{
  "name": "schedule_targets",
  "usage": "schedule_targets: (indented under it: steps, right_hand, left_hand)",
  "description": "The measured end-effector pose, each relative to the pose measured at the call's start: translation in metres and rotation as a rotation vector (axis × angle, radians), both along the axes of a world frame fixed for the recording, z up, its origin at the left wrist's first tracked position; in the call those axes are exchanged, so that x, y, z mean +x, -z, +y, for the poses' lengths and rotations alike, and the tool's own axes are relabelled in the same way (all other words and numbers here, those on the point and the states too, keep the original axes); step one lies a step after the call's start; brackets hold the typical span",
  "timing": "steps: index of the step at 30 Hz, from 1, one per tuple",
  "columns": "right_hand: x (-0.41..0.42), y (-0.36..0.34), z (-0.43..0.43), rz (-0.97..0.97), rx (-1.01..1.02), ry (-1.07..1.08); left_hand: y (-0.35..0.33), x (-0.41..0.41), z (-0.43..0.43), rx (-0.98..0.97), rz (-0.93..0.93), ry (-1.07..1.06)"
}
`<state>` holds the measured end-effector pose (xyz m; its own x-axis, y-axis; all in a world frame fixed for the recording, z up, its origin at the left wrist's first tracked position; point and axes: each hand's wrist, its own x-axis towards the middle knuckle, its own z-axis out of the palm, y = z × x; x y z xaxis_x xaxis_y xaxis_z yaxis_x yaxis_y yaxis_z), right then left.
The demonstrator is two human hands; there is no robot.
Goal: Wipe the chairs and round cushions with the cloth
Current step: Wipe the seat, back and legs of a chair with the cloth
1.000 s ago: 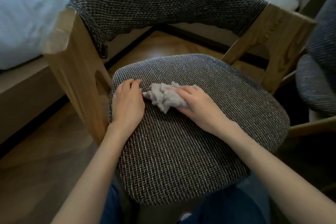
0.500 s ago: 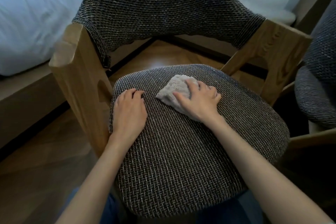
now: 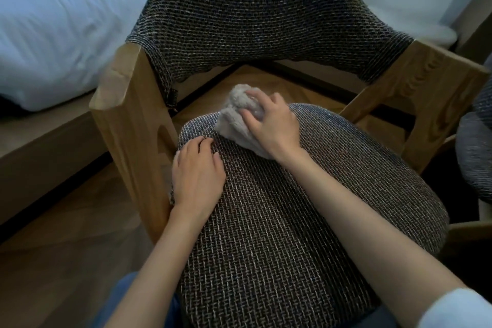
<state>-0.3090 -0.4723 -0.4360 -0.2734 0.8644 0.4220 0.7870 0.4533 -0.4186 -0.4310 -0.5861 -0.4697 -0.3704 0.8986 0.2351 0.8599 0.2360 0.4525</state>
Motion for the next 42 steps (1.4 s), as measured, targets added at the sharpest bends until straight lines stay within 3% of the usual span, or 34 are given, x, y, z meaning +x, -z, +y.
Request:
schedule_targets:
  steps: [6,9,11,16,20,24,33,37,42]
  right_hand:
    - [-0.072,0.036,0.017,-0.101,-0.267,-0.059]
    - [-0.060,0.038,0.025,-0.031,-0.204,-0.111]
    - [-0.047,0.034,0.033,-0.087,-0.143,-0.115]
    - [0.027,0.034,0.068,-0.218,-0.071,0.160]
    - [0.057,0.032,0.084,-0.219,-0.149,0.318]
    - [0.040,0.038,0.068,-0.336,-0.218,0.247]
    - [-0.008,0.009,0.064,-0.005,-0.044,-0.058]
    - [-0.066,0.025,0.049,-0.126,-0.193,-0.323]
    - [-0.066,0.037,0.051,-0.141,-0.092,-0.347]
  left_hand:
    - [0.000,0.000,0.002,-0.026,-0.034,-0.048]
    - [0.000,0.000,0.004,-0.053,-0.028,-0.054]
    - [0.000,-0.001,0.006,-0.079,-0.012,-0.040]
    - [0.001,-0.001,0.006,-0.121,0.018,-0.006]
    - [0.001,0.001,0.007,-0.130,0.040,-0.001]
    - [-0.001,0.002,0.006,-0.141,0.041,-0.001]
    - [-0.004,0.002,0.004,-0.130,0.015,-0.008]
    - [-0.004,0.001,0.004,-0.093,-0.008,-0.036]
    - [-0.003,0.000,0.005,-0.106,-0.021,-0.054]
